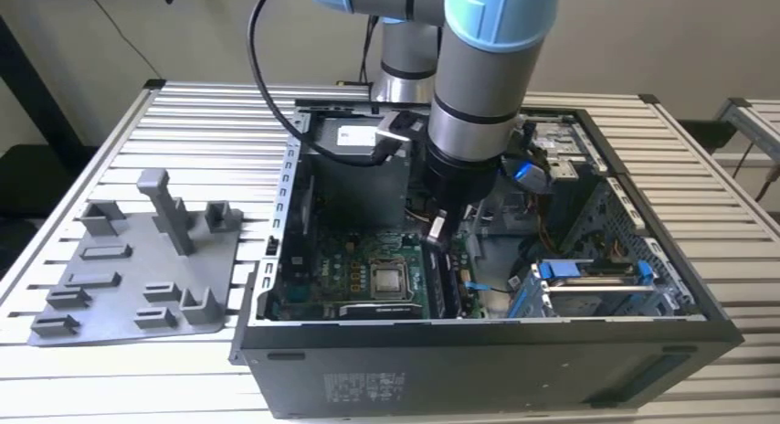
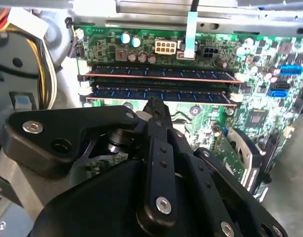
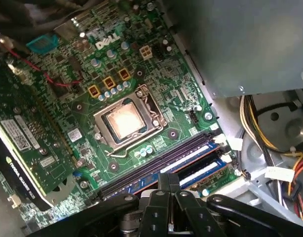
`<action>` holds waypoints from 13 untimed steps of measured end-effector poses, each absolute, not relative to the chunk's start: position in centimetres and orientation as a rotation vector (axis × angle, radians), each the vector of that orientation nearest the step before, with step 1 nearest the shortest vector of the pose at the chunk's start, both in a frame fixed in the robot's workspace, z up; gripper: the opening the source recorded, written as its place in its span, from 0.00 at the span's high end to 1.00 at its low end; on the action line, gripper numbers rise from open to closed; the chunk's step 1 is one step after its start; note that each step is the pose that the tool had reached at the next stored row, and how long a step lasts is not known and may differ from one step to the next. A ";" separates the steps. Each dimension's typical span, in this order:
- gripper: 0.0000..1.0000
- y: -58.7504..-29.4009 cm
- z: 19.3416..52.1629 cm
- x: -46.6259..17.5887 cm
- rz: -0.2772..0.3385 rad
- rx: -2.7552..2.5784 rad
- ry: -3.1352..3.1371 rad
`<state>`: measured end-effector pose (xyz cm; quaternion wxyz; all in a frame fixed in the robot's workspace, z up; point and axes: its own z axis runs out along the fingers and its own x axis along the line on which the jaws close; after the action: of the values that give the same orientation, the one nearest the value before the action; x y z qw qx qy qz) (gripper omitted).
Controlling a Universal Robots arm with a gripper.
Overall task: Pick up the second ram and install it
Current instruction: 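Press down the second ram until it locks into place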
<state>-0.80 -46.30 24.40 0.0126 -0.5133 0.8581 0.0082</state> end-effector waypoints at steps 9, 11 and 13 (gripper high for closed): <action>0.89 -46.3 23.9 -0.8 0.033 -1.812 2.535; 0.89 -46.3 23.8 -0.8 0.033 -1.859 2.501; 0.89 -46.3 23.8 -0.8 0.034 -1.901 2.470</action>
<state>-0.80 -46.30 23.83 0.0122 -0.6098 0.7924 0.0109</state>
